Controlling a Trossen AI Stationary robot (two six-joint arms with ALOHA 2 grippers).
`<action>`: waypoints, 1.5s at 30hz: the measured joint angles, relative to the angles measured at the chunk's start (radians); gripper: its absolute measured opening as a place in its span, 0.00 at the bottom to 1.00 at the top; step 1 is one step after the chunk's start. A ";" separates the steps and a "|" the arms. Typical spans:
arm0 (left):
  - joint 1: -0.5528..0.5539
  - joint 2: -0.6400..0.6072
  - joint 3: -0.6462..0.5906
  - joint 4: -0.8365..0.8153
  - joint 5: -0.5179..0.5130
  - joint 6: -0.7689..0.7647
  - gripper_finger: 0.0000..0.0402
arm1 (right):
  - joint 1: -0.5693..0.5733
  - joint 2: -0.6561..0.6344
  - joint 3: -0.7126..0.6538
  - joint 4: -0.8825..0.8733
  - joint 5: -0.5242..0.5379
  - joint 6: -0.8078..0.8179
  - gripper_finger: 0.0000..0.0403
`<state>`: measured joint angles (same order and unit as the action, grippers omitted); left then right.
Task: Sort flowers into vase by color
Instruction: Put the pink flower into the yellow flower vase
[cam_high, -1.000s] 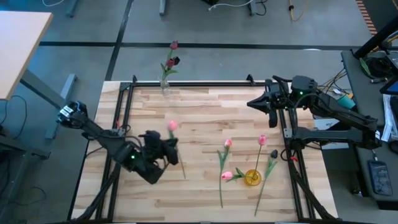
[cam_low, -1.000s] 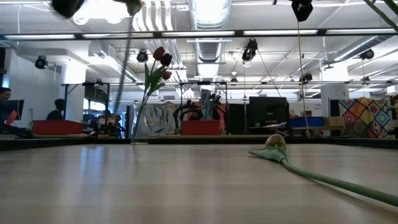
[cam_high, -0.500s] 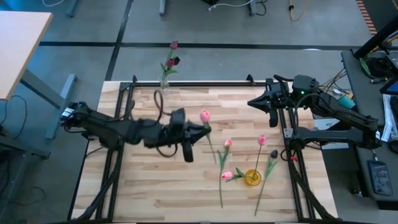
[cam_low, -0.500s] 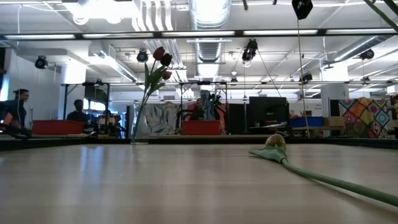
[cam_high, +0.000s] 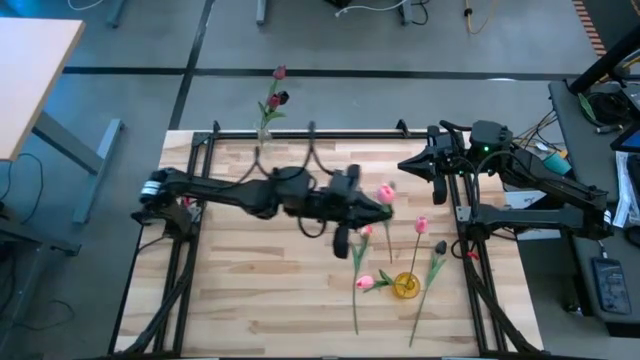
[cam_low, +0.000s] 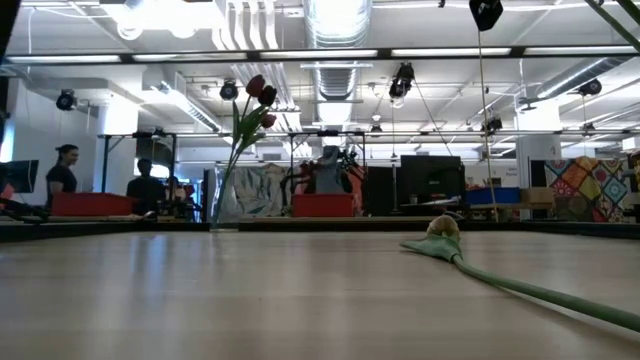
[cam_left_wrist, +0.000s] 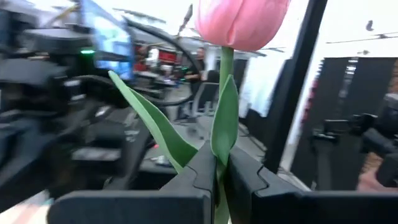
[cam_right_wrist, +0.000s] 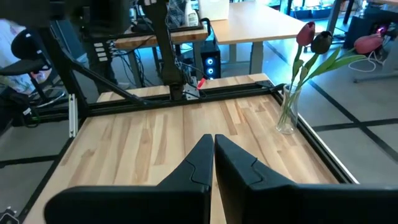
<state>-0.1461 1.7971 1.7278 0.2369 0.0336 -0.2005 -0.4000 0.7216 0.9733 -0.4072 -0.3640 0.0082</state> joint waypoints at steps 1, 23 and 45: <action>0.001 0.029 0.034 0.000 0.024 0.002 0.00 | 0.000 0.000 0.000 0.000 0.001 -0.001 0.02; 0.002 0.320 0.239 0.096 0.119 -0.009 0.00 | 0.000 -0.001 0.000 0.000 0.010 -0.031 0.02; 0.001 0.365 0.085 0.286 0.146 -0.010 0.00 | 0.000 -0.001 0.000 0.001 0.026 -0.038 0.02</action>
<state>-0.1448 2.1616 1.8128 0.5230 0.1801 -0.2100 -0.4002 0.7208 0.9730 -0.4067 -0.3382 -0.0301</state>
